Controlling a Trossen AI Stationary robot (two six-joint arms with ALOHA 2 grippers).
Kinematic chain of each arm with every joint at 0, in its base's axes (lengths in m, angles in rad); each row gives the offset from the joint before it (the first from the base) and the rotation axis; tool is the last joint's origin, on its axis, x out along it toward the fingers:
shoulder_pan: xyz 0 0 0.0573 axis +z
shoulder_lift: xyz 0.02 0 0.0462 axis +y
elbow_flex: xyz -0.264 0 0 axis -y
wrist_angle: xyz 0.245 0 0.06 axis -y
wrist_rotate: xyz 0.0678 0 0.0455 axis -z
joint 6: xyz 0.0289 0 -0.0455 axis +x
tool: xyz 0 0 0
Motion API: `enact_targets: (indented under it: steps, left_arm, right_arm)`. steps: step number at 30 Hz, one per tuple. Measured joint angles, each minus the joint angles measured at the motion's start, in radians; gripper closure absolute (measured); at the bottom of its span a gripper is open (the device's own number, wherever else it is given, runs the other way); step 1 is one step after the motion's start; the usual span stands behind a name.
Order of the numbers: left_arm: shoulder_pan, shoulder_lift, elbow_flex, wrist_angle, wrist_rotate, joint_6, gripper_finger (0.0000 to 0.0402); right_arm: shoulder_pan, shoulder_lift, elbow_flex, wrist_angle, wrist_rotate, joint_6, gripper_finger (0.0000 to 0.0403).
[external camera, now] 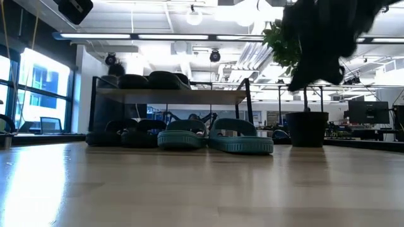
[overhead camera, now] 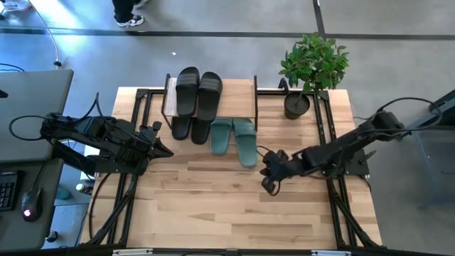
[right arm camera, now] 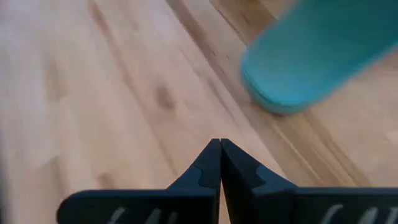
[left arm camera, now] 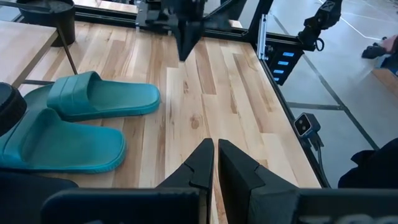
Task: Pick and place slides into the shelf
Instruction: Put the blue slide under the shelf
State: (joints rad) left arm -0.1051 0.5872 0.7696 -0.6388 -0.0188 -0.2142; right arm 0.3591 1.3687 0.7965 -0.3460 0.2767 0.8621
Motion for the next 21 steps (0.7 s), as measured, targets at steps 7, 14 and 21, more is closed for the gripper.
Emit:
enact_targets:
  steps: [7,14,21]
  left_arm:
    - [0.000,0.000,0.000,0.000,0.000,0.000,0.0389]
    - [0.000,0.000,0.000,0.000,0.000,0.000,0.0389]
    - [0.000,0.000,0.000,0.000,0.000,0.000,0.0389]
  right_arm:
    - [-0.012,0.182,-0.046,0.149,0.002,0.004,0.0403]
    - [-0.057,0.314,-0.048,0.277,0.062,-0.012,0.0403]
    - [-0.123,0.342,-0.048,0.304,0.059,-0.070,0.0403]
